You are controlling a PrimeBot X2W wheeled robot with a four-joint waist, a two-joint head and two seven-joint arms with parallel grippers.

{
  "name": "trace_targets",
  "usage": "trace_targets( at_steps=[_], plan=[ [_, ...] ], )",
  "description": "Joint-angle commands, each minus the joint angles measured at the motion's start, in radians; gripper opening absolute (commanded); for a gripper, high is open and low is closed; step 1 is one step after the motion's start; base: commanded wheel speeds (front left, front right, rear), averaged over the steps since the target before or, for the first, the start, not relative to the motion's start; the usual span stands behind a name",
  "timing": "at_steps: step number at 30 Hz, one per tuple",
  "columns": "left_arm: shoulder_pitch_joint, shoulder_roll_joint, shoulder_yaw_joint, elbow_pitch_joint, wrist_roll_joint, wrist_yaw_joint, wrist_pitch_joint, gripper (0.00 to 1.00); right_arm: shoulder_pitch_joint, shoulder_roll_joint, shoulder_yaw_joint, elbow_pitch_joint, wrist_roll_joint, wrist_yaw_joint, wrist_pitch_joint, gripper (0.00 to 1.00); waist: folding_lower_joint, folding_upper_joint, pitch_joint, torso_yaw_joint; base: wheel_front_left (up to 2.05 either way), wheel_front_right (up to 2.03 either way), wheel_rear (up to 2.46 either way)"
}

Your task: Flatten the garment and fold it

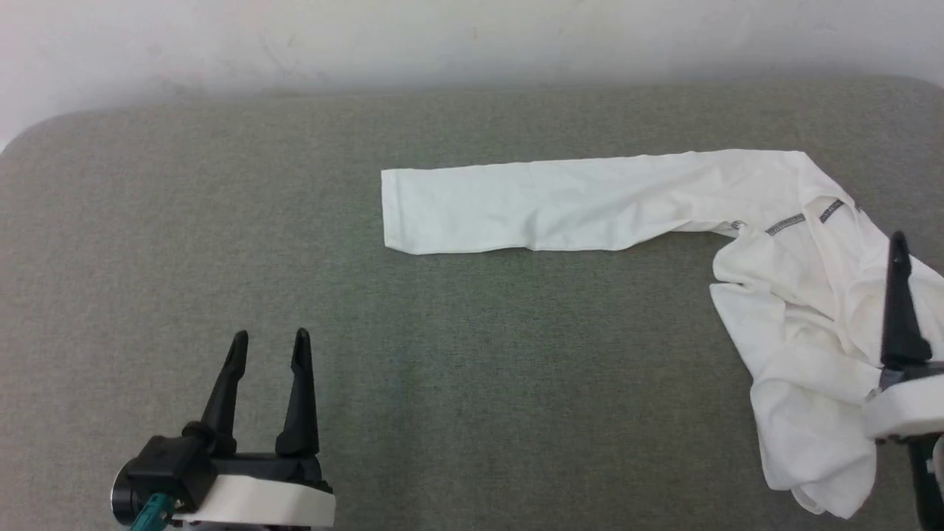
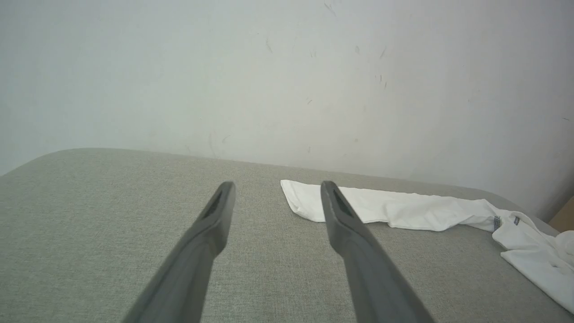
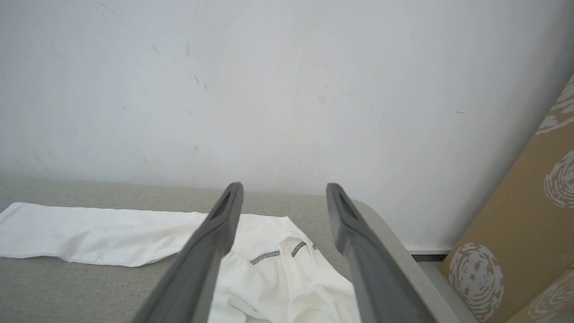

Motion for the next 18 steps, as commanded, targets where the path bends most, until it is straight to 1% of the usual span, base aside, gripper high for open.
trace_targets(
  at_steps=[1, 4, 7, 11, 15, 18],
  plan=[
    [0.001, -0.002, -0.003, -0.008, 0.001, 0.002, -0.005, 1.0, 0.023, 0.004, 0.006, 0.001, 0.01, -0.001, -0.022, 1.0, 0.0, 0.0, 0.007, 0.012, 0.0, 0.0, 0.0],
    [0.009, -0.002, -0.008, -0.025, -0.001, 0.002, -0.005, 1.0, 0.078, 0.004, 0.036, 0.037, 0.064, -0.001, -0.096, 1.0, 0.0, 0.0, 0.015, 0.021, 0.0, 0.0, 0.0],
    [0.012, -0.002, -0.009, -0.034, -0.001, 0.004, -0.005, 1.0, 0.12, 0.004, 0.059, 0.099, 0.111, -0.001, -0.164, 1.0, 0.0, 0.0, 0.028, 0.02, 0.0, 0.0, 0.0],
    [-0.017, -0.001, -0.021, -0.035, 0.019, -0.002, -0.005, 1.0, 0.126, 0.004, 0.084, 0.156, 0.126, -0.001, -0.222, 1.0, 0.0, 0.0, 0.052, 0.003, 0.0, 0.0, 0.0],
    [-0.116, 0.027, -0.081, -0.005, 0.058, -0.026, 0.005, 1.0, 0.094, 0.004, 0.097, 0.18, 0.125, -0.001, -0.244, 1.0, 0.0, 0.0, 0.082, -0.012, 0.0, 0.0, 0.0],
    [-0.235, 0.05, -0.149, 0.024, 0.083, -0.043, 0.056, 1.0, 0.066, 0.004, 0.096, 0.183, 0.122, -0.001, -0.251, 1.0, 0.0, 0.0, 0.109, -0.023, 0.0, 0.0, 0.0]
  ],
)
